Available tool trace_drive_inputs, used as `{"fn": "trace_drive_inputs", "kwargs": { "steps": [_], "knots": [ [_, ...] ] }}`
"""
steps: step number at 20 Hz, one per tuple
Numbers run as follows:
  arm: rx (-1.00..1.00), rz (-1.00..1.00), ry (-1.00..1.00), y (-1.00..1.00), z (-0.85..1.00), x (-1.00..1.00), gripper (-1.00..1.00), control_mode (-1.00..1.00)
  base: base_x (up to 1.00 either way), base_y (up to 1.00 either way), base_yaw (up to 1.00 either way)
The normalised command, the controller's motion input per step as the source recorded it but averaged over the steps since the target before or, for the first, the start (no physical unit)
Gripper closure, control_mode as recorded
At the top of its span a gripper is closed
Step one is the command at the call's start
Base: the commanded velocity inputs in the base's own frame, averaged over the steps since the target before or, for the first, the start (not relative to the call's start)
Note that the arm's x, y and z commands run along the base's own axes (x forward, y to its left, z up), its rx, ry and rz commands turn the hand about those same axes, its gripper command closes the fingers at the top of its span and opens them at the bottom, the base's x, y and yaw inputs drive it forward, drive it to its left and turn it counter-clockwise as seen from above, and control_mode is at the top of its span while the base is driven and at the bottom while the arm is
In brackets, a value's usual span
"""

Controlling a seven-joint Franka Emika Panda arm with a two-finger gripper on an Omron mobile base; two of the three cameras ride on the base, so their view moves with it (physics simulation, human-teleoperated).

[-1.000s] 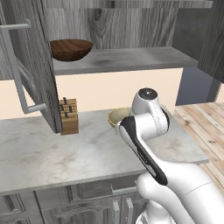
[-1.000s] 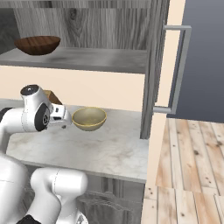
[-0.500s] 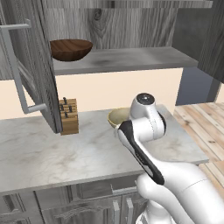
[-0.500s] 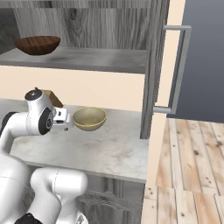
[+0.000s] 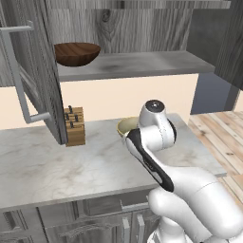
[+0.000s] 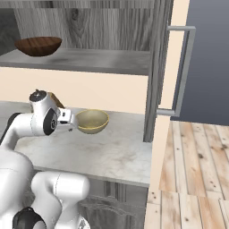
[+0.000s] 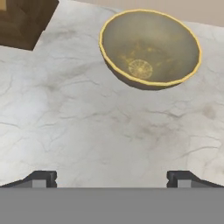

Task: Open the cabinet. Pick the bowls from the counter and place them in the cabinet. Then close the cabinet.

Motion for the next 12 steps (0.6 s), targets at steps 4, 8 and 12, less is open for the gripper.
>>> {"fn": "trace_drive_inputs", "kwargs": {
  "steps": [4, 8, 12],
  "knots": [
    [0.00, 0.00, 0.00, 0.00, -0.04, 0.35, -1.00, -1.00, 0.00, 0.00, 0.00],
    [0.00, 0.00, 0.00, 0.00, -0.15, 0.38, -1.00, -1.00, 0.00, 0.00, 0.00],
    [0.00, 0.00, 0.00, 0.00, -0.16, 0.39, -1.00, -1.00, 0.00, 0.00, 0.00]
  ]
}}
